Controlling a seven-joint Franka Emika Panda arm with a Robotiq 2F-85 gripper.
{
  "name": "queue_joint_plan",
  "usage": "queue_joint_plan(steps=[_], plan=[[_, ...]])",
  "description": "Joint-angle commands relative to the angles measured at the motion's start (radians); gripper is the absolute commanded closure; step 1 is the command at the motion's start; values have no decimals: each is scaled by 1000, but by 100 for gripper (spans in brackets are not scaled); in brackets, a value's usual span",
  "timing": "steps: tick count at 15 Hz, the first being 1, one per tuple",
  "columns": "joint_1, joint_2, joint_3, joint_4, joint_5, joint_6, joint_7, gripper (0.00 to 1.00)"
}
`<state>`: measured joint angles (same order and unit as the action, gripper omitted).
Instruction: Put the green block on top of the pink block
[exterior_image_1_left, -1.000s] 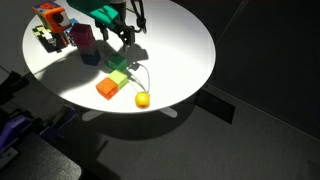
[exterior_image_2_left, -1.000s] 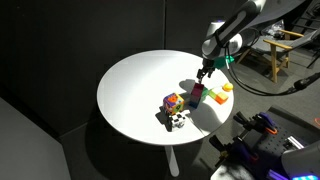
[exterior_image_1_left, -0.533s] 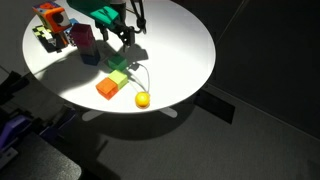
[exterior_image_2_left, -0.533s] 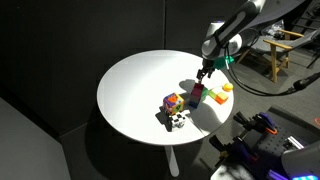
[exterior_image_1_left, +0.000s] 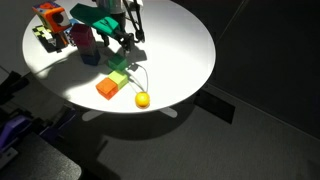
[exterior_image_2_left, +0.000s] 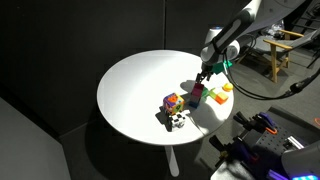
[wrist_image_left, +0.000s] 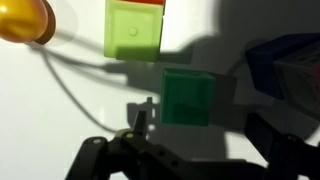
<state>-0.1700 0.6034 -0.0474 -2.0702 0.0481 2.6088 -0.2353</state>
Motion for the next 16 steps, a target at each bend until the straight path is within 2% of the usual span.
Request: queue_joint_plan(steps=[1, 13, 14, 15, 16], plan=[[-8, 30, 5, 17, -12, 26, 15, 0], [-8, 118, 6, 72, -20, 70, 17, 0], [-7, 125, 6, 78, -21, 69, 17, 25], [-7, 132, 5, 84, -22, 67, 18, 26], [-7, 138, 5, 89, -22, 64, 18, 34]])
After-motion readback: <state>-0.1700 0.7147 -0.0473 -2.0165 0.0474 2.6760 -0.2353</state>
